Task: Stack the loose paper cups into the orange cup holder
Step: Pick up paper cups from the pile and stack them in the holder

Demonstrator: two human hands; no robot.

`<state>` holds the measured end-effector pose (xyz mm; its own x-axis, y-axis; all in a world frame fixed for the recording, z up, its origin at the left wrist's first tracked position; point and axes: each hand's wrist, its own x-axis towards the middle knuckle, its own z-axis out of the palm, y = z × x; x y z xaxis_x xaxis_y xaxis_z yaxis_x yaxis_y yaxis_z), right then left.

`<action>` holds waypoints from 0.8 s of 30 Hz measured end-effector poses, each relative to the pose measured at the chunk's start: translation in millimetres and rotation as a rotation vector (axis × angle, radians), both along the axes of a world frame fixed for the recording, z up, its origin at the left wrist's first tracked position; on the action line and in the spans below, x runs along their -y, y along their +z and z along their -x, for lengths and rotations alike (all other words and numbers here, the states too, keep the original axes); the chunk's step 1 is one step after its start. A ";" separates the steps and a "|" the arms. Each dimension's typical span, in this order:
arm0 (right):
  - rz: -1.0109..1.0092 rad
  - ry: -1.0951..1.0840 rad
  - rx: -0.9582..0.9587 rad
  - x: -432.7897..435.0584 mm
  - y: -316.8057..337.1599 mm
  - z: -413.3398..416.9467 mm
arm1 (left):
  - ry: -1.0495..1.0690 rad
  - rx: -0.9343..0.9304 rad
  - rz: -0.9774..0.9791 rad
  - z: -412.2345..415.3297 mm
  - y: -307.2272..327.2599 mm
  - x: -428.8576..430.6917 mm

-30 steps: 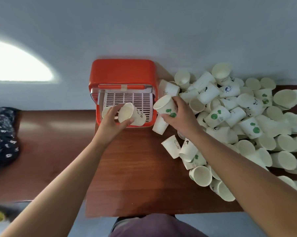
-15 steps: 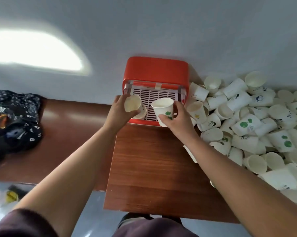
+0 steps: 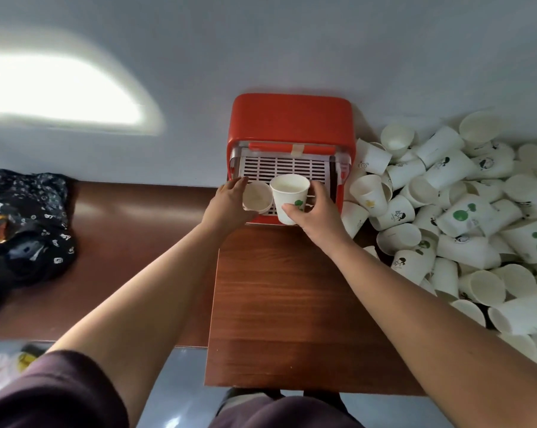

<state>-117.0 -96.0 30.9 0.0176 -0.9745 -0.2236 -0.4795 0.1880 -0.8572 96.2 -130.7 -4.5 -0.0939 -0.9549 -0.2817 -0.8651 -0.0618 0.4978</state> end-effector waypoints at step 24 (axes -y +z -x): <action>0.012 0.312 -0.221 34.1 -33.8 -43.0 | 0.044 -0.238 0.023 -16.9 -7.2 -5.2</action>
<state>-73.9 -130.1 -2.9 0.2667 -0.9325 -0.2436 -0.6858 -0.0060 -0.7278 113.1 -125.5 -11.7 -0.1131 -0.9655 -0.2345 -0.7196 -0.0832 0.6894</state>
